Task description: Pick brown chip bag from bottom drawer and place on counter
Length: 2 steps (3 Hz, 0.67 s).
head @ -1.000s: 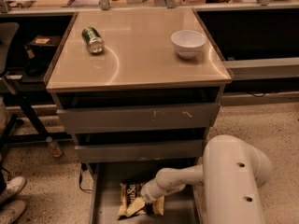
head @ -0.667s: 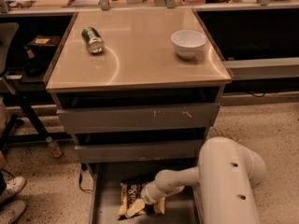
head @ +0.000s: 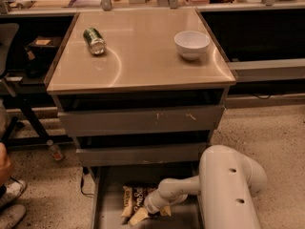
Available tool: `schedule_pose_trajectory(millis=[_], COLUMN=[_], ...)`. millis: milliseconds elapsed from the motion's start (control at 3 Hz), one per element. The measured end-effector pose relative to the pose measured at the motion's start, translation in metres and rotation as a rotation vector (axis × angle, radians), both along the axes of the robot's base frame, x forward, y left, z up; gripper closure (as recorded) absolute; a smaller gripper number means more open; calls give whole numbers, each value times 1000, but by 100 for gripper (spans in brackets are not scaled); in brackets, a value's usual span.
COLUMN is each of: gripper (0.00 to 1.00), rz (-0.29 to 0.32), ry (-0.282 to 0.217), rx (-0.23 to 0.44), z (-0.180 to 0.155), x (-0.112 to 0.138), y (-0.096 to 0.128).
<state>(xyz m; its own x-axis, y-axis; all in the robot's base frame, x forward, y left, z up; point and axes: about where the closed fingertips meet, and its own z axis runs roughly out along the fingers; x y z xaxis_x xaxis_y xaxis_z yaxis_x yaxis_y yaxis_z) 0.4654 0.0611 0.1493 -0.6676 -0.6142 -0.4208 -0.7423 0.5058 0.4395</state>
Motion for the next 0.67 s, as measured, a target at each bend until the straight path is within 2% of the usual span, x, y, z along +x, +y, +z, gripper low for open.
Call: schedule_pose_trajectory(millis=[333, 667], gripper=[0, 19], rz=[0, 0], ry=[0, 0], rx=[0, 0], z=[2, 2], x=[0, 0], y=[0, 0])
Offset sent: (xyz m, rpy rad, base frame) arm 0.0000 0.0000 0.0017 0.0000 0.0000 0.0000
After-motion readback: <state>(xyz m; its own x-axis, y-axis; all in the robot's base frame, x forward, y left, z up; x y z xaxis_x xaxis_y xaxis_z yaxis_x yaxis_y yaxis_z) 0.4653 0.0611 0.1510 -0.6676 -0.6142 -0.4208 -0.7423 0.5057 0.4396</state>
